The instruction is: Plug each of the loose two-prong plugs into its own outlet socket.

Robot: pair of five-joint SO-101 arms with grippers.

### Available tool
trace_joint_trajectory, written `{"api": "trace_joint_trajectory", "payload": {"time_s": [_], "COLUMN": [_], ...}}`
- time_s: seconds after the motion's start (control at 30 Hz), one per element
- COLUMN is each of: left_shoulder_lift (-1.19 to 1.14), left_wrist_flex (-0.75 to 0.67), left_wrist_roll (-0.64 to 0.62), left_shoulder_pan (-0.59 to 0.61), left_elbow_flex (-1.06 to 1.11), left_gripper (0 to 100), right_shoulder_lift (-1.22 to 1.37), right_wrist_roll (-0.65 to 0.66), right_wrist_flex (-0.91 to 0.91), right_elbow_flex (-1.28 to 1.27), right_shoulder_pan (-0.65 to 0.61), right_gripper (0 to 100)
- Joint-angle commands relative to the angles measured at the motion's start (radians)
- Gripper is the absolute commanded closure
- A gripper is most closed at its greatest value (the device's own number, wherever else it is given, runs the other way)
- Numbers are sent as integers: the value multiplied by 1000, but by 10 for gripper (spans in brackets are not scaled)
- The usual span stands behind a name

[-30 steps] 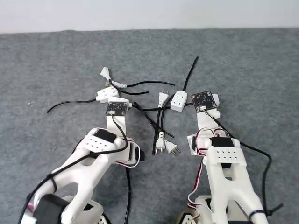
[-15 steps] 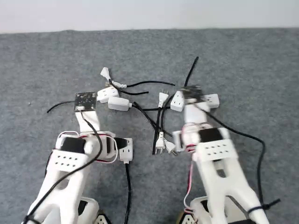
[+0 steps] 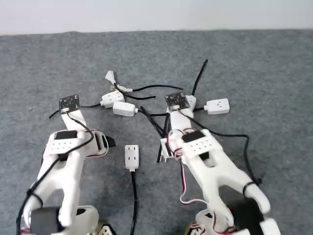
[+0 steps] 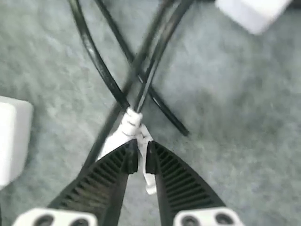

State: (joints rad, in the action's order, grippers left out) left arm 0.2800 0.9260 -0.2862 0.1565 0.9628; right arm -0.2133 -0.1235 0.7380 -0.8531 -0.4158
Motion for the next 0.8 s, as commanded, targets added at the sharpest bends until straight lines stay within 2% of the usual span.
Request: {"api": "trace_joint_trajectory", "payload": {"time_s": [0.0,0.5,0.77], "left_shoulder_lift": [-66,-84,-84], "left_wrist_flex": [-18,-20,-21], "left_wrist_roll": [12,12,12], "left_shoulder_pan": [8,8,8], "left_elbow_flex": [-84,-96,-94], "left_gripper": [681,681,681], "right_shoulder_lift": [22,64,76], "right_wrist_roll": [-11,-12,-6], "right_wrist_flex": [2,-4,25], "right_elbow_flex": [100,132,133], "right_shoulder_pan": [-25,-108,-73], "right_gripper": [940,939,944]}}
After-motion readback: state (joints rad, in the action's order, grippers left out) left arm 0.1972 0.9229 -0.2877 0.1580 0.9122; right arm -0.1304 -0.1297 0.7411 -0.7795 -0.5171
